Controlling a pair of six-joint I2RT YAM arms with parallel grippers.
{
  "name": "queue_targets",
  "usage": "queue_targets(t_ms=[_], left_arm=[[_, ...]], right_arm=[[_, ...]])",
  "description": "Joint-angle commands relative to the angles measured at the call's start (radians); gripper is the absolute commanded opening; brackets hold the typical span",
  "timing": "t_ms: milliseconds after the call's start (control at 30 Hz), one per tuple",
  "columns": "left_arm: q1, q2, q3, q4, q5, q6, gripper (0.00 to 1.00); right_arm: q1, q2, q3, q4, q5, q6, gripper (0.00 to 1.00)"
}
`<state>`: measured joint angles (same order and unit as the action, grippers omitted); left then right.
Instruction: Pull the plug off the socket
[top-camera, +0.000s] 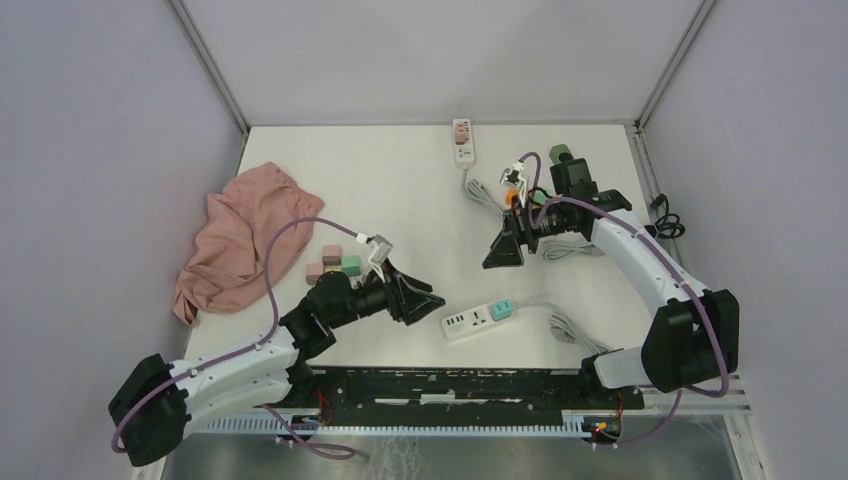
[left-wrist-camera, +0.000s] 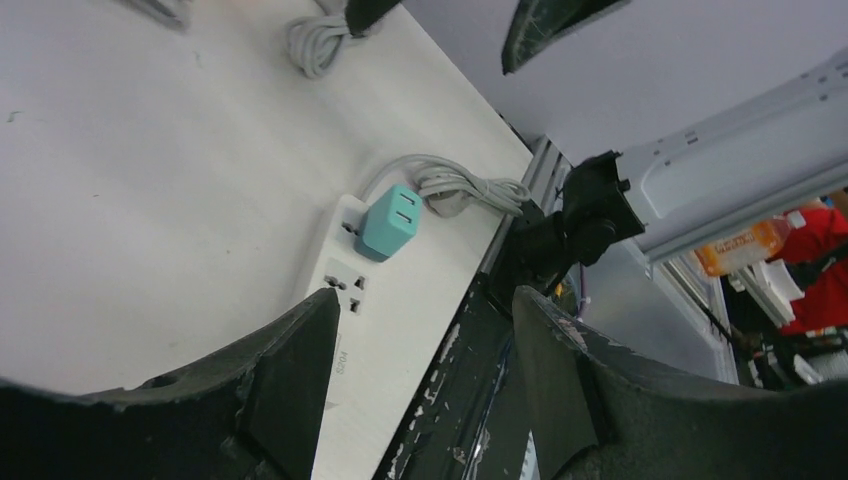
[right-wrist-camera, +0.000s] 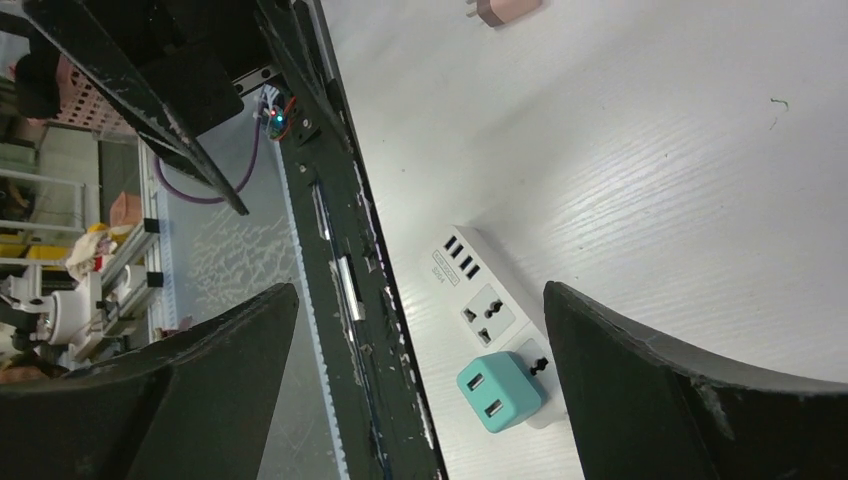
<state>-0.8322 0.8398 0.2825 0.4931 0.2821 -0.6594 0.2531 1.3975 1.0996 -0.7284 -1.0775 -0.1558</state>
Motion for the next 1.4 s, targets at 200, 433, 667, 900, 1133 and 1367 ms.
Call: queue_targets(t_ms=[200, 433, 667, 900, 1133, 1367], left_arm=[[-0.207, 0.064, 0.028, 0.116, -0.094, 0.291, 0.73], [-0.217, 0.057, -0.005, 0.158, -0.138, 0.311, 0.74], [-0.216, 0.002, -0.054, 0.162, -0.226, 0.308, 0.83], [-0.216, 0.018, -0.088, 0.198, -0.238, 0.321, 0.89], [-0.216, 0.048, -0.085, 0.222, -0.228, 0.333, 0.89], [-0.216, 0.07, -0.091, 0.238, -0.221, 0.359, 0.89]], right_arm=[[-0.005, -0.119, 0.018, -0.294, -0.222, -0.746, 1.0], [-0.008, -0.122, 0.014, -0.571, -0.195, -1.171, 1.0], [-0.007, -0.125, -0.01, -0.58, -0.072, -1.264, 1.0], [-0.002, -0.192, -0.097, -0.434, 0.065, -1.2, 1.0], [0.045, -0.185, -0.132, -0.414, 0.162, -1.225, 1.0], [0.128, -0.161, -0.168, -0.348, 0.309, -1.195, 1.0]])
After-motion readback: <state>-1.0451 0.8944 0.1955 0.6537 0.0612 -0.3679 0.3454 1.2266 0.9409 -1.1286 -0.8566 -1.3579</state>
